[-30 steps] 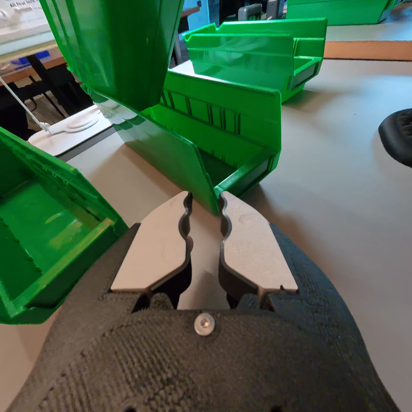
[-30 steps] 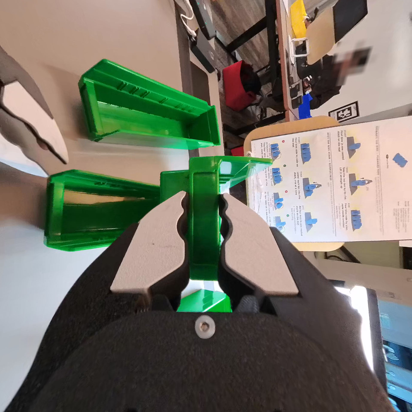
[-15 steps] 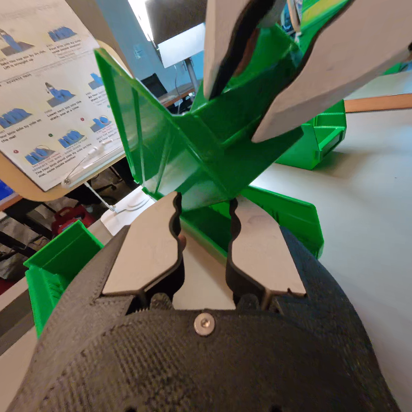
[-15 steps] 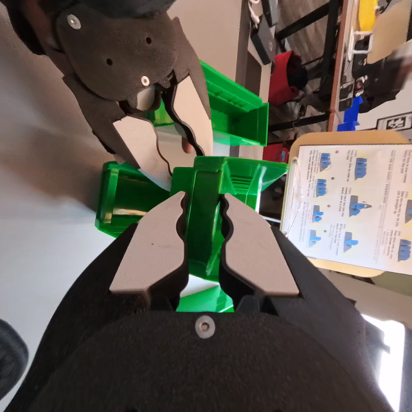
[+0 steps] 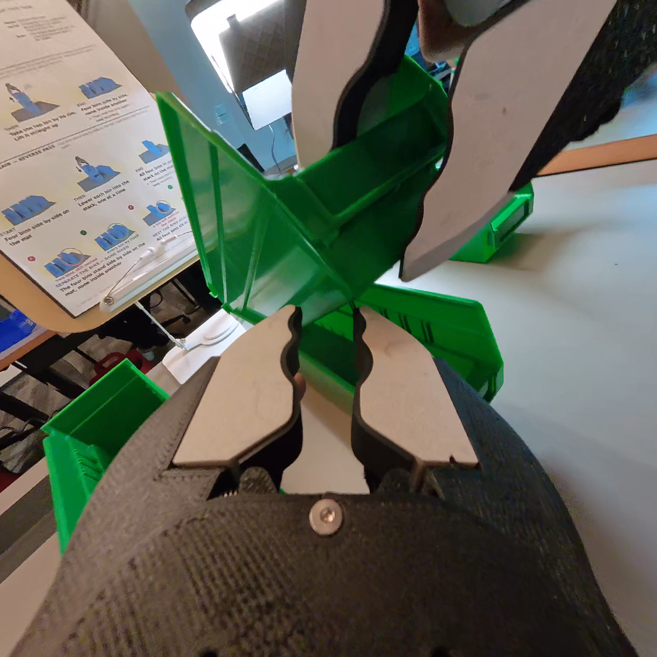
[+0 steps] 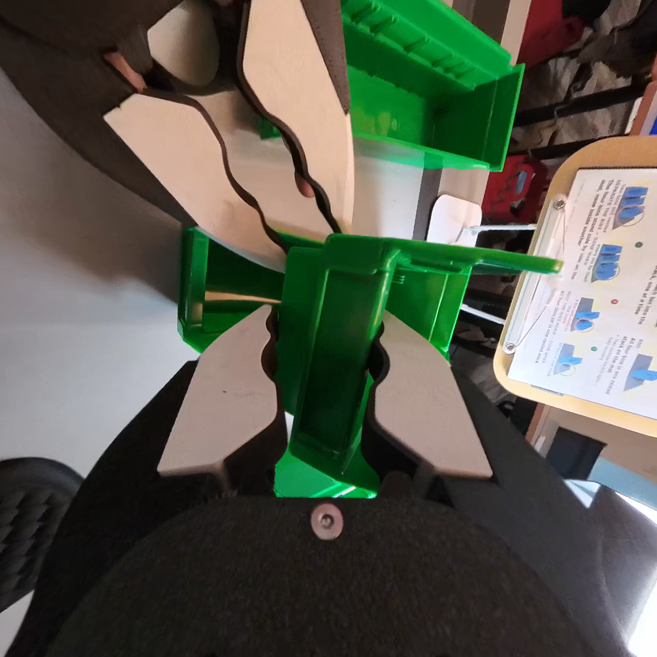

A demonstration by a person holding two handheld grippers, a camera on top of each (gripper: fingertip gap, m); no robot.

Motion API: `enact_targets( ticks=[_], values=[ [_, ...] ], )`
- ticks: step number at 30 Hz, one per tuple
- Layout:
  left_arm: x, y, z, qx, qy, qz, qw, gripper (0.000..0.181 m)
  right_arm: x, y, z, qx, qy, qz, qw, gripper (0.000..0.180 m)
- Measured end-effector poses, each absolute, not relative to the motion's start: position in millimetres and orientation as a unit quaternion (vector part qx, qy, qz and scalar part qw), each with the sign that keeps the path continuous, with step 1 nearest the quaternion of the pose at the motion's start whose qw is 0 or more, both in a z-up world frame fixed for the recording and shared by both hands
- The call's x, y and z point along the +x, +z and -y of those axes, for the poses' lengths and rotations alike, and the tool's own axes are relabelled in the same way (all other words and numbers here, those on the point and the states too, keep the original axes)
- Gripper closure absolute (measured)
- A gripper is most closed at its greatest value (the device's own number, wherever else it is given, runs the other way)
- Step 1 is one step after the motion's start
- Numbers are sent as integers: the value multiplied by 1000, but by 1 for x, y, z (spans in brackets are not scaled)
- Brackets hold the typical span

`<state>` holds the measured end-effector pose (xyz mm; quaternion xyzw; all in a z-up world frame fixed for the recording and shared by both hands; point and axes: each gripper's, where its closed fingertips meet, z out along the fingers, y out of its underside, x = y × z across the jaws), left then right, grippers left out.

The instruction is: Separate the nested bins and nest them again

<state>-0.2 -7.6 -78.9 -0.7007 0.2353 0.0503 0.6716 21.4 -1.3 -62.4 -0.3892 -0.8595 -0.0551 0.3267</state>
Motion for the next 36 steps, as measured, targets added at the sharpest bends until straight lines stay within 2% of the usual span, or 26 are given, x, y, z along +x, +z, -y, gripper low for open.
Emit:
enact_targets(
  ticks=[6, 15, 20, 25, 34, 36],
  values=[
    [-10, -100, 23, -718, 34, -259, 645, 141, 25, -24, 13, -378, 1, 844, 380, 130],
    [-12, -116, 30, -733, 50, -267, 624, 140, 59, 60, 34, -371, 145, 807, 437, 130],
    [-9, -117, 33, -731, 57, -275, 622, 140, 86, 63, 16, -369, 70, 802, 464, 130],
    [-11, -115, 42, -727, 69, -282, 622, 139, 108, 11, -20, -384, -28, 804, 453, 130],
    [-33, -118, 59, -736, 79, -262, 620, 138, 115, -164, -80, -349, -163, 811, 441, 129],
    [-38, -123, 62, -744, 68, -254, 615, 138, 114, -186, -90, -328, -188, 807, 453, 130]
  ],
)
